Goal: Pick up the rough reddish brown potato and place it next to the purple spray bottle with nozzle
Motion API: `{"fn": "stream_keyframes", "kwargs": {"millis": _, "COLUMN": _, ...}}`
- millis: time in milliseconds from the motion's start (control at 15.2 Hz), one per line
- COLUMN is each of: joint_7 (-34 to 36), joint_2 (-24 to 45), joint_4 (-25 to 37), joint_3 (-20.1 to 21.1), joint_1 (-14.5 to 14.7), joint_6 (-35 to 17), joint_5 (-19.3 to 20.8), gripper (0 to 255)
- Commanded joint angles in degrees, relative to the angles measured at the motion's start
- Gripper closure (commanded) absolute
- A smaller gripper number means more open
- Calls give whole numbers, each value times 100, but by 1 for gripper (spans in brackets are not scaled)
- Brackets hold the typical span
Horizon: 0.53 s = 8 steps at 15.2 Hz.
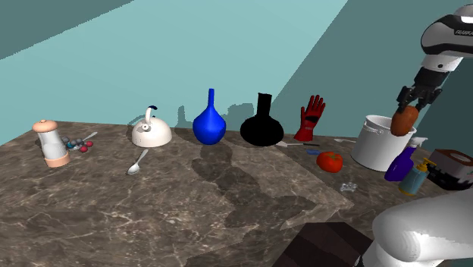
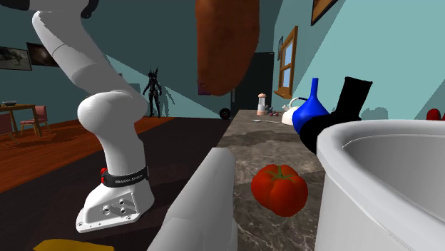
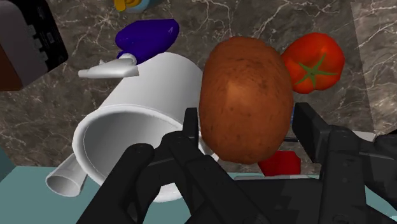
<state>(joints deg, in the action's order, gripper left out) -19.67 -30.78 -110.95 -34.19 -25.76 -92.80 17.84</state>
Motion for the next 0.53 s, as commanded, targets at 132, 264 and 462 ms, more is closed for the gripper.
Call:
{"fn": "stream_keyframes", "kwargs": {"millis": 132, "joint_7": -656, "joint_2": 436, "joint_4": 482, "joint_3": -657, "joint_1": 68, "joint_6": -85, "joint_5": -68, "gripper": 255}}
{"fn": "stream_keyframes", "kwargs": {"millis": 264, "joint_7": -787, "joint_2": 523, "joint_4": 505, "joint_3": -815, "joint_1": 85, "joint_6": -174, "joint_5": -88, "gripper": 255}}
{"fn": "stream_keyframes", "kwargs": {"millis": 462, "joint_7": -747, "joint_2": 447, "joint_4": 218, "joint_3": -823, "joint_1": 50, "joint_6": -392, "joint_5": -34, "gripper": 255}}
